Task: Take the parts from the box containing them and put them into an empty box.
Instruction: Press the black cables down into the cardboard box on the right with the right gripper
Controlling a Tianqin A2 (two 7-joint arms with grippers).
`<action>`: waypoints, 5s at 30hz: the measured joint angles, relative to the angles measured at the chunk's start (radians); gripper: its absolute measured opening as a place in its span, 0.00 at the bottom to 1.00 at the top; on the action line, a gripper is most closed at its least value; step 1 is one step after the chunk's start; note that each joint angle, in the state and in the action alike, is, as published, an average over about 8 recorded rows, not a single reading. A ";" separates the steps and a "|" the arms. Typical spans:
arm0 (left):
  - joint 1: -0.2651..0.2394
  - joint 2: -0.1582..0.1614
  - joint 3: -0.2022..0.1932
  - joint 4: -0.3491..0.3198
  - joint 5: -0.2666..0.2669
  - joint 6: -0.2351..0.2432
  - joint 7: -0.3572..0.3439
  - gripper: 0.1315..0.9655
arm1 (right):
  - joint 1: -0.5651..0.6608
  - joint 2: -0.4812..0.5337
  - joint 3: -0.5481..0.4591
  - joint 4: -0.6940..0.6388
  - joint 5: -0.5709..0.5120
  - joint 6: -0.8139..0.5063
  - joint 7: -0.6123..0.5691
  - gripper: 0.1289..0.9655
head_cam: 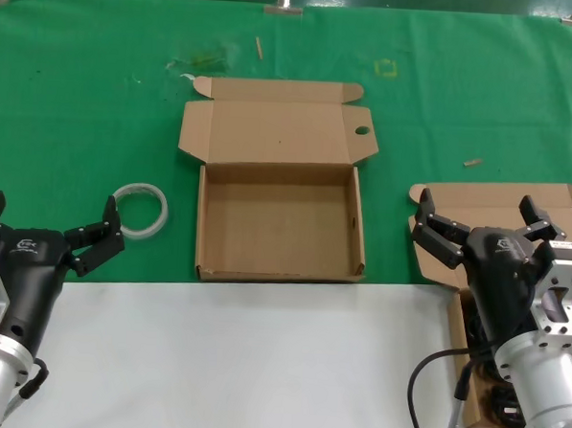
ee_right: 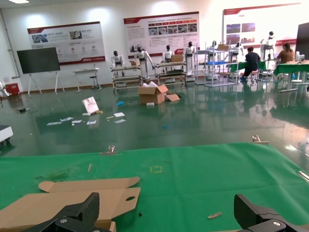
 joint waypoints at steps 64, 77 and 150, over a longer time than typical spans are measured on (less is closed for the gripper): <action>0.000 0.000 0.000 0.000 0.000 0.000 0.000 1.00 | 0.063 -0.001 -0.015 0.169 0.838 1.004 -1.791 1.00; 0.000 0.000 0.000 0.000 0.000 0.000 0.000 1.00 | 0.157 -0.007 0.169 0.066 0.917 0.950 -2.306 1.00; 0.000 0.000 0.000 0.000 0.000 0.000 0.000 1.00 | 0.192 -0.069 0.245 0.039 0.921 0.889 -2.385 0.93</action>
